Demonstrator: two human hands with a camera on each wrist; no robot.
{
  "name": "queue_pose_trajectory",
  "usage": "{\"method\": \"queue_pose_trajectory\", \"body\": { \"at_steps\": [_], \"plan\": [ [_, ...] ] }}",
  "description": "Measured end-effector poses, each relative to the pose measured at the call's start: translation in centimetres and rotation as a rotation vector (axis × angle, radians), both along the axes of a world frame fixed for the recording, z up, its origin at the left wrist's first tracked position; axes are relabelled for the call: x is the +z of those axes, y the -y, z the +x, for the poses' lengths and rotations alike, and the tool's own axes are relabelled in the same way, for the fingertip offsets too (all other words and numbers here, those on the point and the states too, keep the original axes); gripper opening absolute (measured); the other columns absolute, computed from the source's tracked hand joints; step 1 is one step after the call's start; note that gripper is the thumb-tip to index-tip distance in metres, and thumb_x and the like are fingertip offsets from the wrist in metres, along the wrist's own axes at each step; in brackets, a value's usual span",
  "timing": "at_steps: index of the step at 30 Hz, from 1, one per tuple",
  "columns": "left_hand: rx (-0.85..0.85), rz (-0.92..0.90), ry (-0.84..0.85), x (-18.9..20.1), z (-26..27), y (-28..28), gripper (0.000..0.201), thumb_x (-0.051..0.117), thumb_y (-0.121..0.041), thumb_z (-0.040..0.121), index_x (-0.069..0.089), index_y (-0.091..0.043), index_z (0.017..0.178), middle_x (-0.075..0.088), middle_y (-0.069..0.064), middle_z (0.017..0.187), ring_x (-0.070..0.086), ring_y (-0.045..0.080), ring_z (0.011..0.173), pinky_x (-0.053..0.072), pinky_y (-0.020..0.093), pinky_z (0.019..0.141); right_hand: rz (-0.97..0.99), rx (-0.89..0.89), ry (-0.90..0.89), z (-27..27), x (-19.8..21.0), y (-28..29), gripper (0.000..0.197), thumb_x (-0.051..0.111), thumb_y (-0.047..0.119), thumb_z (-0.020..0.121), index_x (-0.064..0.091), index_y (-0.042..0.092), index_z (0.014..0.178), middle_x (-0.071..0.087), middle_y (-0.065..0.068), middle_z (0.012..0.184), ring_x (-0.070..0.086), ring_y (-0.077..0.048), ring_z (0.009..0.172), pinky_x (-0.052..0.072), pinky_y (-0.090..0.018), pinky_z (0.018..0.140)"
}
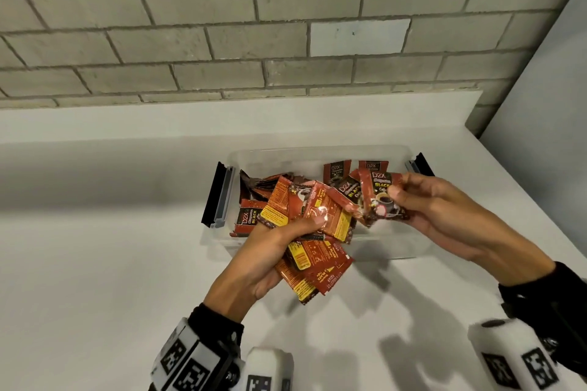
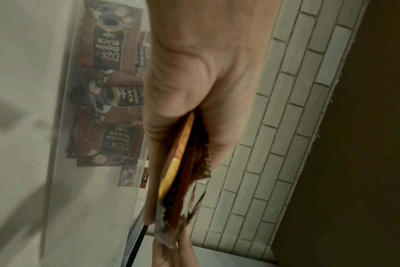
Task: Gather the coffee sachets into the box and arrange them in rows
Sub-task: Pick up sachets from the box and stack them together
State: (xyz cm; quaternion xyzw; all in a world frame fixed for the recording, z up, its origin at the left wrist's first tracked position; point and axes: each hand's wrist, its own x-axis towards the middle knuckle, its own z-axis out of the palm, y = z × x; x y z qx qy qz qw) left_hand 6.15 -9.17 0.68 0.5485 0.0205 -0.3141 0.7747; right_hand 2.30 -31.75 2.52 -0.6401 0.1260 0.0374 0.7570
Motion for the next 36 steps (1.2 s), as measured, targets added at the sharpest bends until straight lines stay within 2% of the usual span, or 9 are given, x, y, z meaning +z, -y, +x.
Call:
{"method": "queue_pose_trajectory", "body": {
  "at_steps": [2,7,13,18,23,25,29,32,36],
  "plan": [
    [-0.009,-0.031,0.004,0.1,-0.2,0.5,0.045,0.073,-0.01,0.065,0.062,-0.013,0.109,0.072,0.014,0.104,0.07,0.03,0.093,0.056,0.042,0.082,-0.085,0.038,-0.037,-0.2,-0.6,-0.7,0.021,0.052,0.008,0.092,0.057,0.0,0.111,0.065,-0.012,0.112,0.068,-0.014,0.094,0.053,-0.025,0.089],
    [0.064,-0.001,0.0,0.1,0.0,1.0,0.033,0.071,-0.004,0.075,0.064,-0.013,0.107,0.071,0.015,0.106,0.069,0.033,0.094,0.056,0.046,0.084,-0.277,0.146,-0.03,-0.6,-0.6,-1.8,0.014,0.055,0.016,0.092,0.06,0.012,0.104,0.066,-0.007,0.109,0.066,-0.016,0.101,0.046,-0.03,0.094],
    [0.018,0.013,0.018,-0.3,0.1,0.7,0.031,0.072,-0.002,0.072,0.066,-0.014,0.101,0.073,0.014,0.102,0.07,0.033,0.092,0.057,0.044,0.08,-0.315,0.138,0.042,-0.2,0.2,-2.0,0.015,0.054,0.011,0.093,0.058,0.015,0.107,0.071,-0.001,0.101,0.065,-0.007,0.09,0.048,-0.015,0.073],
    [0.006,-0.022,0.042,-0.1,-0.1,0.9,0.043,0.075,-0.011,0.062,0.065,-0.018,0.103,0.074,0.012,0.1,0.071,0.03,0.09,0.058,0.042,0.077,-0.278,0.16,0.049,-0.2,0.2,-2.6,0.021,0.057,0.007,0.09,0.061,0.014,0.109,0.07,-0.003,0.102,0.068,-0.006,0.085,0.052,-0.015,0.066],
    [-0.018,-0.071,-0.059,0.3,-0.2,0.4,0.047,0.063,-0.024,0.078,0.053,-0.008,0.12,0.068,0.022,0.111,0.067,0.038,0.098,0.05,0.052,0.092,-0.228,-0.001,0.193,0.1,0.8,-1.6,0.022,0.057,0.0,0.088,0.062,0.017,0.102,0.07,0.001,0.093,0.065,-0.012,0.087,0.052,-0.023,0.073],
    [-0.041,-0.092,-0.055,0.3,-0.2,0.1,0.044,0.057,-0.021,0.087,0.049,-0.006,0.128,0.066,0.021,0.115,0.066,0.041,0.098,0.049,0.055,0.093,-0.371,-0.039,0.421,-0.5,1.5,-1.2,0.024,0.058,-0.002,0.088,0.059,0.018,0.1,0.069,0.006,0.094,0.064,-0.01,0.092,0.052,-0.022,0.08],
    [-0.026,-0.125,-0.073,0.2,0.0,0.2,0.051,0.062,-0.027,0.082,0.052,-0.009,0.129,0.066,0.023,0.116,0.066,0.042,0.098,0.05,0.054,0.093,-1.051,0.136,0.911,-1.5,1.6,-1.5,0.024,0.062,-0.001,0.086,0.064,0.016,0.103,0.067,0.006,0.111,0.059,-0.01,0.113,0.046,-0.021,0.097],
    [0.024,-0.117,-0.089,0.3,0.2,0.4,0.058,0.069,-0.033,0.071,0.058,-0.009,0.124,0.068,0.022,0.112,0.066,0.038,0.102,0.05,0.052,0.093,-1.263,0.328,0.991,-1.8,0.0,-1.2,0.019,0.057,0.007,0.089,0.068,0.006,0.104,0.064,0.001,0.121,0.053,-0.016,0.121,0.046,-0.028,0.099],
    [0.049,-0.149,-0.073,0.4,0.1,0.5,0.05,0.069,-0.031,0.07,0.062,-0.012,0.116,0.071,0.018,0.107,0.07,0.033,0.093,0.056,0.047,0.083,-1.343,0.343,1.019,-2.3,-0.6,-0.7,0.023,0.054,0.017,0.091,0.068,0.009,0.107,0.064,0.0,0.124,0.053,-0.017,0.121,0.05,-0.037,0.095]
  ]
}}
